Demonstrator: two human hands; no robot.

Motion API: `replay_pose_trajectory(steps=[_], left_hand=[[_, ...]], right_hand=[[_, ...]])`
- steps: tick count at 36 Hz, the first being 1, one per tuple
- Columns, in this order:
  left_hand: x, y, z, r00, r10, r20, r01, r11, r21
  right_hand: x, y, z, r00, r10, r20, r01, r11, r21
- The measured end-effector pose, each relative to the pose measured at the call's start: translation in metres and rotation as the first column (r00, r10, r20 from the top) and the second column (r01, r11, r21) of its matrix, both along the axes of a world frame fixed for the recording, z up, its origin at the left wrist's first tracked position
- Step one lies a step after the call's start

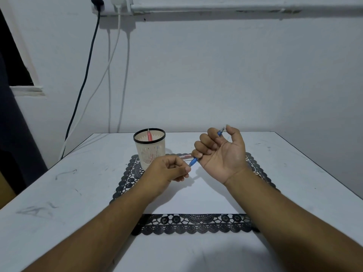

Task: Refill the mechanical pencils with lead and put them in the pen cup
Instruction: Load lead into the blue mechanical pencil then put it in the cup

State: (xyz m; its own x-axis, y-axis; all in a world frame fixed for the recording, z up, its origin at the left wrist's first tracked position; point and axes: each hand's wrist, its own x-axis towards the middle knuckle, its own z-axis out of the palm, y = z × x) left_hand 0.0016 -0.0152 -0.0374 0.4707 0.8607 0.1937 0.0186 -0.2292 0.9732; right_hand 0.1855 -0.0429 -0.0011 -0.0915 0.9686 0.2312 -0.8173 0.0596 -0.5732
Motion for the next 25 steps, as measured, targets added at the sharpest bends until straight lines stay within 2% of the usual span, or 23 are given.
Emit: replay_pose_trajectory(steps=[10,16,22,25], left_hand=[[-0.0032,0.0035,0.0001,1.000,-0.010,0.013,0.010,0.999,0.047],[-0.0028,0.0034,-0.0013,1.000,0.008,0.015,-0.009,0.997,0.082],[-0.0049,0.0051,-0.0022,0.999,0.043,-0.021,-0.040,0.989,0.140],[-0.0066,0.0059,-0.0007,0.998,0.052,-0.030,-0.046,0.984,0.173]], right_hand=[[0.0025,0.0000,0.0010,0.994,-0.020,-0.108,0.014,0.999,-0.053],[0.0019,-0.0018,0.0023,0.994,-0.030,-0.104,0.025,0.998,-0.050],[-0.0016,0.0016,0.0059,0.996,-0.090,0.000,0.090,0.994,-0.054],[-0.0007,0.0016,0.0041,0.996,-0.089,-0.011,0.088,0.994,-0.059]])
